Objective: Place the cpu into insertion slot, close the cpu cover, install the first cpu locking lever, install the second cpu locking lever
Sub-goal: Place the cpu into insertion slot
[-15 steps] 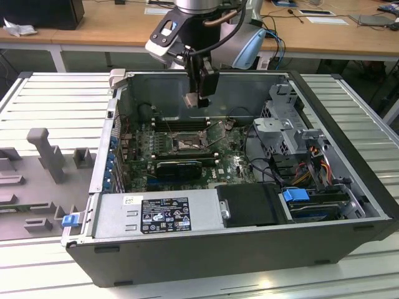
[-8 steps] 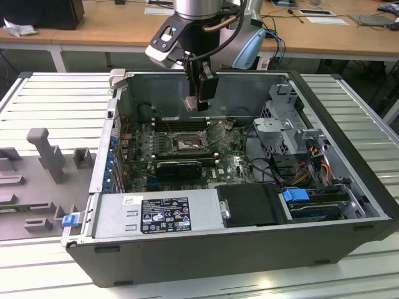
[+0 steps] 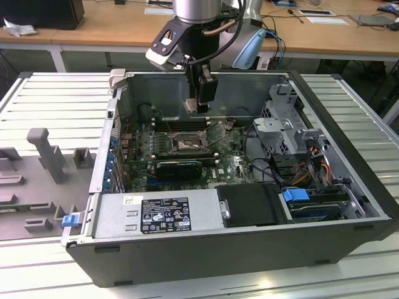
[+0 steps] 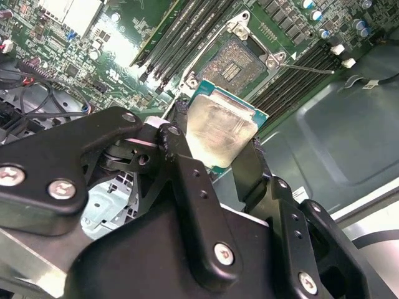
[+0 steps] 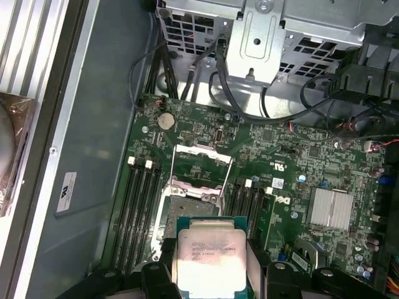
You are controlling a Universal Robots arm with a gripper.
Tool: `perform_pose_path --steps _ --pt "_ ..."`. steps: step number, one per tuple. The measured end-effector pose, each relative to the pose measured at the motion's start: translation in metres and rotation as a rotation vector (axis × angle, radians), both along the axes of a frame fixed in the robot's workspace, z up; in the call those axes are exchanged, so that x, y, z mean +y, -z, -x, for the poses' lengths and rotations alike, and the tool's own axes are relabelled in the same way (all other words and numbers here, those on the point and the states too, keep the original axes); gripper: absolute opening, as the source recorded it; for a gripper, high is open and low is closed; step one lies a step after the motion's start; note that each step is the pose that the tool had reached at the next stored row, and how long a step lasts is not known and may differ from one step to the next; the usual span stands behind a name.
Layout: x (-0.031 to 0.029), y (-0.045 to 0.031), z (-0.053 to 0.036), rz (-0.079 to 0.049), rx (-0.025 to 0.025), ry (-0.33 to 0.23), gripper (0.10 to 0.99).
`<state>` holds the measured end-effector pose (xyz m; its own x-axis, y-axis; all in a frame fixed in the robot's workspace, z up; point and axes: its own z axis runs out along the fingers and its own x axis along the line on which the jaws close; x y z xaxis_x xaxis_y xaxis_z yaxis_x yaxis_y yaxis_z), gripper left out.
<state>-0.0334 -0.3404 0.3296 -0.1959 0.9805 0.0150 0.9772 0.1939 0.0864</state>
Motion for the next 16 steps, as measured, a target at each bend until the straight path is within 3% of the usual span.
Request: perform_pose_path --steps 16 --pt "0.0000 0.0092 0.0000 0.000 0.0001 0.005 0.529"
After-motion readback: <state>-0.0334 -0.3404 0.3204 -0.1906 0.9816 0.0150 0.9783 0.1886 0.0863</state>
